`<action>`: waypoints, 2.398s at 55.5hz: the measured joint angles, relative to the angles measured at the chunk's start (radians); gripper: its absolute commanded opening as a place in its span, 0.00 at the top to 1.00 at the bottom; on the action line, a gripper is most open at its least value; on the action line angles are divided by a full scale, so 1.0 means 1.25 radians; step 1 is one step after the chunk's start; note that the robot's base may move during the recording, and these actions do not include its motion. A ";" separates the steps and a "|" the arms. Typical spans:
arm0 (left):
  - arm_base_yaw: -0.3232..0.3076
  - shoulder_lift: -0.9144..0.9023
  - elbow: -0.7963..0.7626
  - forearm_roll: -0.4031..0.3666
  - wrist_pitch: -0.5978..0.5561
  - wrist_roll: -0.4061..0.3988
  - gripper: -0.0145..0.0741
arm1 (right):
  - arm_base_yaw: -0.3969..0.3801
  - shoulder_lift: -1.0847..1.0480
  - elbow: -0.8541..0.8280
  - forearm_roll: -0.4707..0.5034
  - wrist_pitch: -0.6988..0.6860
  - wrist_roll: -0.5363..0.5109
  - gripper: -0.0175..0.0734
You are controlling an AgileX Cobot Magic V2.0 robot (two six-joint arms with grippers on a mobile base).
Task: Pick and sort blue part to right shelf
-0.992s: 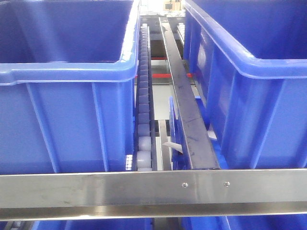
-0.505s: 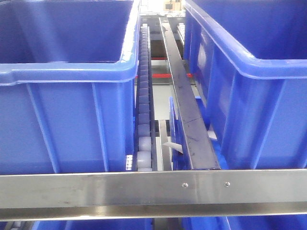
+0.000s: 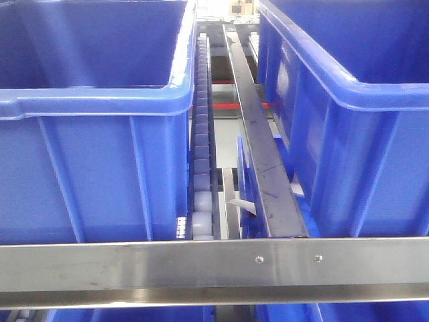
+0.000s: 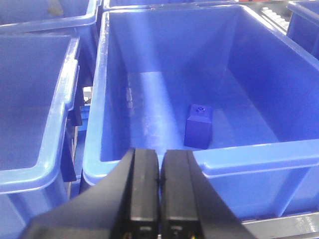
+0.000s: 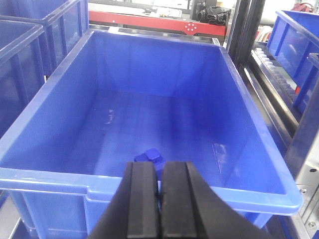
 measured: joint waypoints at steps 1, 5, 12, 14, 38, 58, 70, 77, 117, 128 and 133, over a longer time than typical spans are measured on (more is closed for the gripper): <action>0.000 0.000 0.000 -0.003 0.000 0.000 0.70 | 0.000 0.000 0.000 0.000 0.000 0.000 0.68; 0.022 0.000 0.000 -0.029 0.000 0.015 0.70 | 0.000 0.000 0.000 0.000 0.000 0.000 0.68; 0.101 0.000 0.036 -0.101 -0.044 0.058 0.70 | 0.000 0.000 0.000 0.000 -0.001 0.000 0.68; 0.124 0.000 0.055 -0.119 -0.066 0.064 0.70 | 0.000 0.000 0.000 0.000 -0.001 0.000 0.68; 0.245 0.000 0.359 -0.213 -0.455 0.163 0.70 | 0.000 0.000 0.000 0.000 -0.002 -0.006 0.68; 0.237 0.000 0.383 -0.227 -0.605 0.163 0.70 | 0.000 -0.001 0.000 0.000 -0.002 -0.006 0.68; 0.203 0.000 0.383 -0.228 -0.609 0.163 0.70 | 0.000 -0.001 0.000 0.000 -0.002 -0.006 0.68; 0.203 0.000 0.383 -0.228 -0.609 0.163 0.70 | 0.000 -0.001 0.000 0.000 -0.002 -0.006 0.68; 0.203 0.000 0.383 -0.228 -0.609 0.165 0.70 | 0.000 -0.001 0.129 0.027 -0.128 -0.006 0.68; 0.203 0.000 0.383 -0.228 -0.609 0.165 0.70 | 0.000 -0.001 0.324 0.119 -0.317 -0.006 0.68; 0.203 0.000 0.383 -0.228 -0.609 0.165 0.70 | 0.000 -0.001 0.388 0.154 -0.389 -0.006 0.68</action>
